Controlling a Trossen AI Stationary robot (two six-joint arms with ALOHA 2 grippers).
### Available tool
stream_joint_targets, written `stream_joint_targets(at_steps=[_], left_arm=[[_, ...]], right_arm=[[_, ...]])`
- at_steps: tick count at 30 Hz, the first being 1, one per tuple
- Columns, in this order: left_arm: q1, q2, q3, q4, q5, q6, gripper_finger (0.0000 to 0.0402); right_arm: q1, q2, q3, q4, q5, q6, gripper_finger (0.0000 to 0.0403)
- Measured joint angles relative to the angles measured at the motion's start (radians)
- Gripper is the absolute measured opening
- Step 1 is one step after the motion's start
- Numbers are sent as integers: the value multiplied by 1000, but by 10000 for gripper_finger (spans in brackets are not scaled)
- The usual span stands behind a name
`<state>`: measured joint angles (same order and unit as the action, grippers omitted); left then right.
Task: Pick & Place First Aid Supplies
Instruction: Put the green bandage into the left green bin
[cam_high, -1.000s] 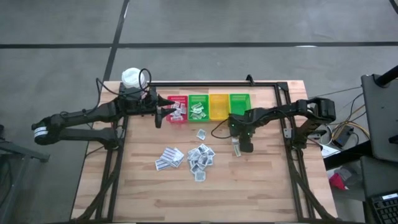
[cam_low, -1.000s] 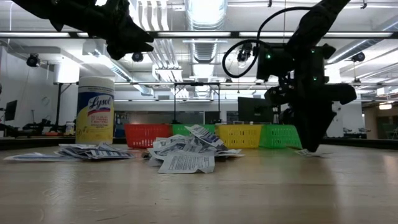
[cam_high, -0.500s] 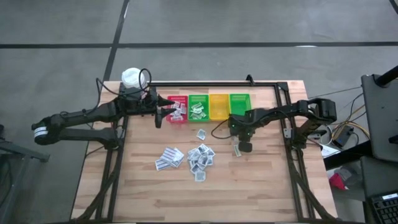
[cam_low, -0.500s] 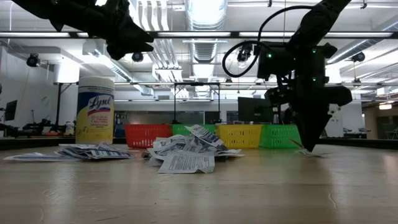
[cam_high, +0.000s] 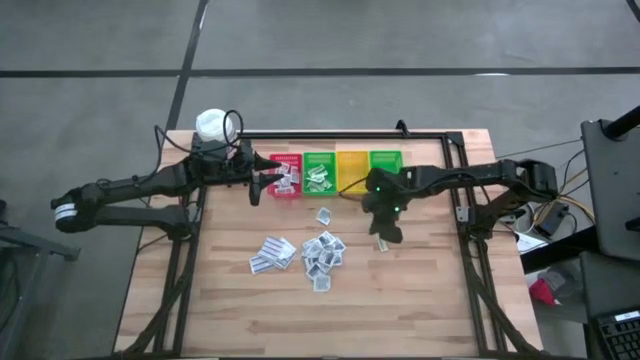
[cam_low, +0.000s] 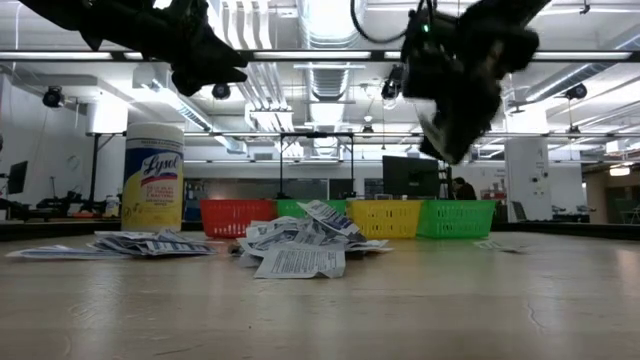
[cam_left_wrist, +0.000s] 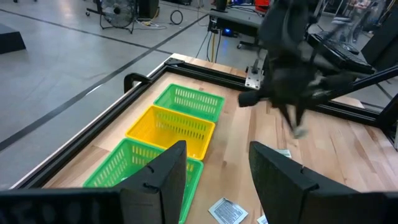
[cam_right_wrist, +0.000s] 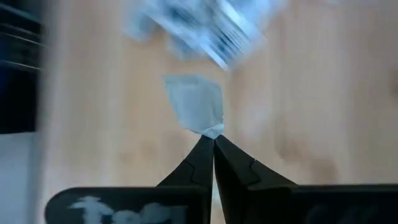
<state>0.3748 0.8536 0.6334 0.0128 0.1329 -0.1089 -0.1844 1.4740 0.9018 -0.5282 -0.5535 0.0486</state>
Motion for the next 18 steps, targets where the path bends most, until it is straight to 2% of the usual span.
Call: stream_joint_targets(at_steps=[7, 11, 14, 18], left_arm=[[0, 0, 0, 3, 0, 0, 174], [0, 0, 0, 3, 0, 0, 175], [0, 0, 0, 3, 5, 0, 174], [0, 0, 0, 3, 6, 0, 175]], right_arm=[[-13, 18, 96, 171, -308, 2, 8], [-31, 31, 147, 221, -437, 5, 8], [-41, 38, 191, 227, -497, 5, 8], [-43, 51, 230, 224, -485, 5, 8]])
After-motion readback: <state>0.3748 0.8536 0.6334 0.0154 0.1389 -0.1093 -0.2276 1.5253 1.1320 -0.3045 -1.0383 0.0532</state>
